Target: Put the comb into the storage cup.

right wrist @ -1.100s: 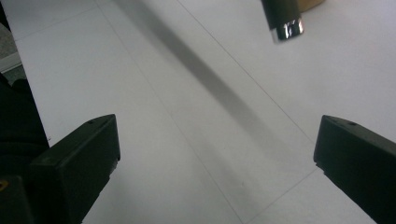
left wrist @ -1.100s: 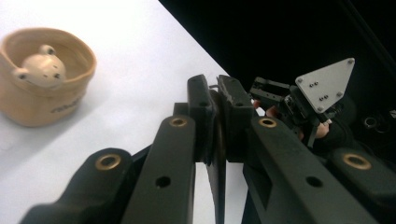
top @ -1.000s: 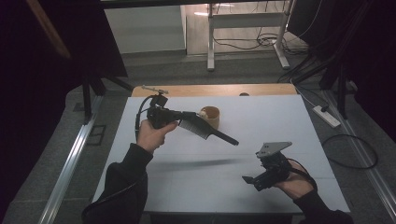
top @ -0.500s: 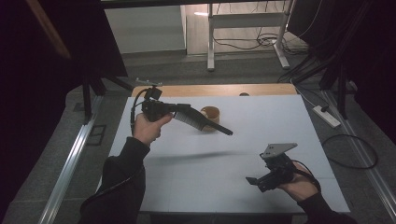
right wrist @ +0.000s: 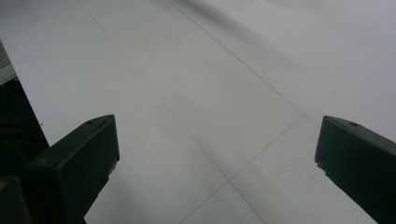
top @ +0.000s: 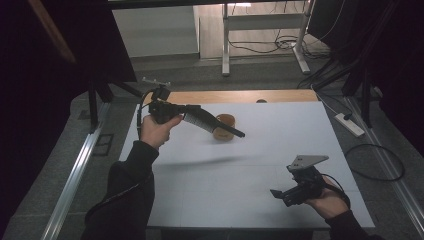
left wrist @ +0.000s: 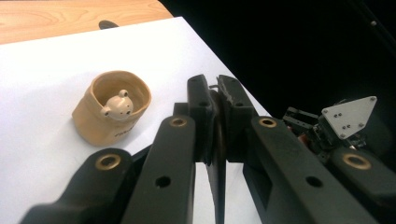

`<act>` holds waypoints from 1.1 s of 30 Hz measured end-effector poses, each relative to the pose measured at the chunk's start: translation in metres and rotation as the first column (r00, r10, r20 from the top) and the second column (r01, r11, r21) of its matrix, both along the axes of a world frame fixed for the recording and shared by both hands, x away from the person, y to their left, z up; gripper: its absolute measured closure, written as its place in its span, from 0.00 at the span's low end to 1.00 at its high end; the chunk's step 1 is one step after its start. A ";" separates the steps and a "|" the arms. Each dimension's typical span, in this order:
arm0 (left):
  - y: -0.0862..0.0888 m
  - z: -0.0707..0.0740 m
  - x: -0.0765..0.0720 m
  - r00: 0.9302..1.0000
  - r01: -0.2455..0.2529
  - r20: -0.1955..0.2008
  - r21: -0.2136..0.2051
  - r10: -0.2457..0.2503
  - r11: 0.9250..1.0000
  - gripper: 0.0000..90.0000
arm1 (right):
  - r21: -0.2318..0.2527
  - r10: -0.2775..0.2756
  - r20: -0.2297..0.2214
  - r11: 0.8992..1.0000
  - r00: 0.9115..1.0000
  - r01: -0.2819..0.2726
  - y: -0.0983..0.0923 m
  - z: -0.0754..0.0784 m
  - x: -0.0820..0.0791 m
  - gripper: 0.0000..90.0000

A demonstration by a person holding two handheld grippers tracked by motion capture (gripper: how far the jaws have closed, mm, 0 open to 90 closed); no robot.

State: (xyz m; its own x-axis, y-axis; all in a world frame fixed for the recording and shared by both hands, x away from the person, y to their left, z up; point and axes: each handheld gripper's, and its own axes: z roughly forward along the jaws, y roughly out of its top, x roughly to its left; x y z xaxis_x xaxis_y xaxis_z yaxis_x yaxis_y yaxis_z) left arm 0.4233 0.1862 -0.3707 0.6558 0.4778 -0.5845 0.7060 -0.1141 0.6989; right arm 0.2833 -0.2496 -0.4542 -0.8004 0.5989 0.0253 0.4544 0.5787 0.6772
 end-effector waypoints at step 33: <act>0.019 0.016 0.017 0.998 -0.065 0.008 0.038 0.065 0.997 0.93 | -0.008 -0.120 -0.018 0.993 0.993 0.120 -0.030 -0.005 -0.017 0.00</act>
